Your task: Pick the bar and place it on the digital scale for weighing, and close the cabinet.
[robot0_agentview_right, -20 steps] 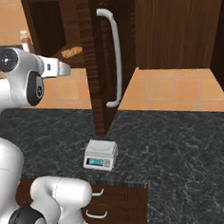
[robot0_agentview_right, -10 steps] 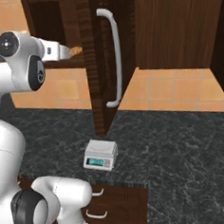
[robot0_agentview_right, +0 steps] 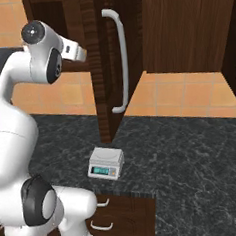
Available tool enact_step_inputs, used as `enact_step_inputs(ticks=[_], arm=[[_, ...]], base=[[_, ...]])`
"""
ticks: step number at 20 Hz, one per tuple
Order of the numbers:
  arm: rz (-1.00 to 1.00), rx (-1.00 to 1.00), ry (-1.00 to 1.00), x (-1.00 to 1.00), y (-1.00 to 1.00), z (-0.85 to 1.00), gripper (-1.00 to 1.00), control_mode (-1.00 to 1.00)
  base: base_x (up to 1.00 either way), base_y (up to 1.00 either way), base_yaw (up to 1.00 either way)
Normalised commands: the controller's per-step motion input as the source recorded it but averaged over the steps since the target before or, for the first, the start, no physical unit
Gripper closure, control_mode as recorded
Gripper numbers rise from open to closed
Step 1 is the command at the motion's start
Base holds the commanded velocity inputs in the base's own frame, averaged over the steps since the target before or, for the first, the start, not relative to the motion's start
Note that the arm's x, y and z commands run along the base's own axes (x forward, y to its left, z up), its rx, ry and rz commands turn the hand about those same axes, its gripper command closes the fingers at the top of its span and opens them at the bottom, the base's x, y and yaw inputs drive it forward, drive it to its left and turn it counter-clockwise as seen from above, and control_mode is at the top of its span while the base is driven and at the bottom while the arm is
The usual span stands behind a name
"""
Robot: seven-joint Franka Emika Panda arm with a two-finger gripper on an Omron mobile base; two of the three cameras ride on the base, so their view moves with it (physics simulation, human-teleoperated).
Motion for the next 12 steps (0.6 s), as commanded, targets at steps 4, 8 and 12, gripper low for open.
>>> enact_step_inputs(ticks=[4,8,12], arm=[[-0.02,0.1,0.18,0.48,0.0,0.0,-1.0,-1.0],[0.0,0.11,0.07,0.45,0.0,-0.12,-1.0,-1.0],[0.0,0.05,0.13,0.6,0.0,-0.05,-1.0,-1.0]], base=[[0.0,0.0,0.0],[0.0,0.0,0.0],[0.0,0.0,0.0]])
